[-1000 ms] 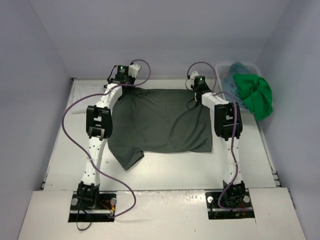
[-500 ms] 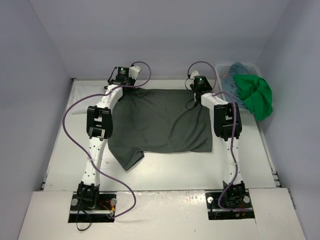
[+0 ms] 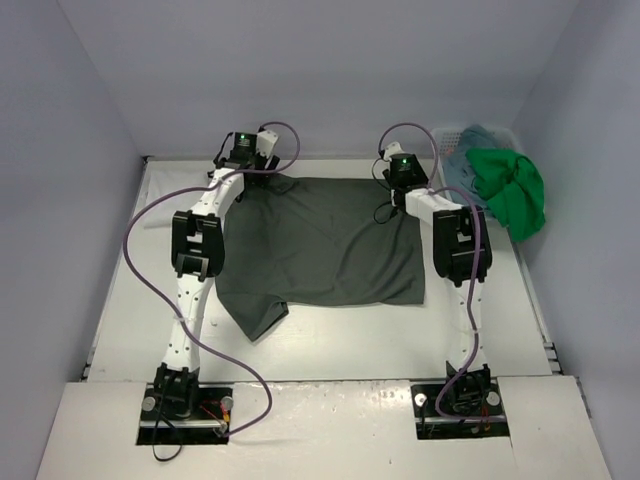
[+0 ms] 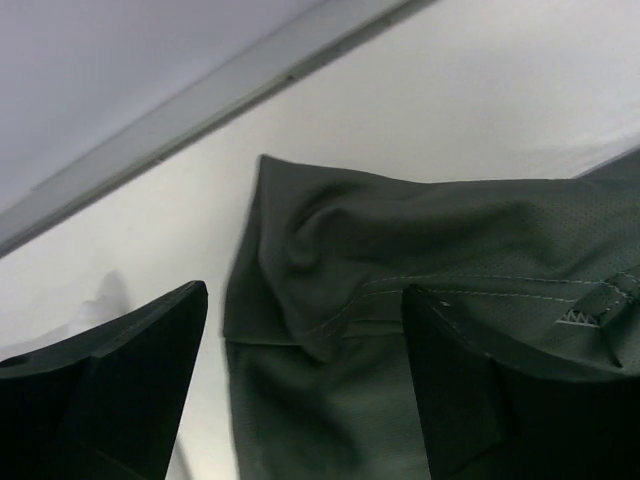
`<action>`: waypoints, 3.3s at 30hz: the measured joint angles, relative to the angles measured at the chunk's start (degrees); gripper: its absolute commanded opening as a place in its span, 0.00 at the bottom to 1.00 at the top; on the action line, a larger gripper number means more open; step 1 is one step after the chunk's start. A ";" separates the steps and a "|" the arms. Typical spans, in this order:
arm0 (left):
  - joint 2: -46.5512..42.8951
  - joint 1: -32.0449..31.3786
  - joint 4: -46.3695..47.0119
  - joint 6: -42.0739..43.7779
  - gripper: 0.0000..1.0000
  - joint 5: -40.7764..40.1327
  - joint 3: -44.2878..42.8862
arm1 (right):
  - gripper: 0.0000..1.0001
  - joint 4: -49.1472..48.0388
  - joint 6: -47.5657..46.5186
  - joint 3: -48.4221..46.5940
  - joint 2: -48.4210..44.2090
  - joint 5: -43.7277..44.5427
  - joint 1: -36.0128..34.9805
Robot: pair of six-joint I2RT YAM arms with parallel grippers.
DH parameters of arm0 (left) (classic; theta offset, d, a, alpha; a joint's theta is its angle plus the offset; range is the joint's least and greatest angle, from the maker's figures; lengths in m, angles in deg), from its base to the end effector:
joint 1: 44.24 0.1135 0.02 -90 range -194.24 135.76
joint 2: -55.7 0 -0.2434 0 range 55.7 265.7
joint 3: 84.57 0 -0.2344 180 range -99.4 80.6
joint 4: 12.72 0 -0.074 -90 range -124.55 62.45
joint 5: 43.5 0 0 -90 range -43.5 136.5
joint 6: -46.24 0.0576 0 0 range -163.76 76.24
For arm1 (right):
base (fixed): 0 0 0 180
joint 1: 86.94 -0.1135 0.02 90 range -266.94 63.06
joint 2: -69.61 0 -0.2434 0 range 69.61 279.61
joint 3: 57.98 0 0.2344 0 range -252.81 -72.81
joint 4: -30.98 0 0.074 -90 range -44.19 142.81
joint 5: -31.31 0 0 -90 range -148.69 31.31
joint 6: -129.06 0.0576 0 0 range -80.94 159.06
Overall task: Fold and stack the t-shirts
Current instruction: Flatten the tshirt out
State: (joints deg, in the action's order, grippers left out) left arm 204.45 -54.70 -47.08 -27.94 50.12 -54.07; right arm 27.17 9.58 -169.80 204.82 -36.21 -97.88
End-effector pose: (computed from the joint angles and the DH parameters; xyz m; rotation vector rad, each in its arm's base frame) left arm 0.5618 -0.1074 0.1701 0.5256 2.0911 -0.0140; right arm 0.5223 0.0785 0.1493 -0.4087 1.8860 -0.5921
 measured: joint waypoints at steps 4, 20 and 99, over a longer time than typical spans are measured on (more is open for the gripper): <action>-2.16 0.11 -0.50 -0.15 0.74 -1.14 0.00 | 0.49 0.07 0.72 3.32 -4.33 0.39 0.02; -45.29 0.13 -2.29 0.24 0.74 2.99 36.74 | 0.42 17.20 -2.62 22.93 -34.07 -17.20 -2.14; -74.03 -28.52 -4.11 15.32 0.60 15.06 98.29 | 0.00 42.25 -21.81 56.28 -52.15 -29.40 -11.23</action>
State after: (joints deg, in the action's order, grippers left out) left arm 130.42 -83.22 -51.18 -12.62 65.18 44.22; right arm 69.42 -12.23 -113.52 152.67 -65.61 -109.11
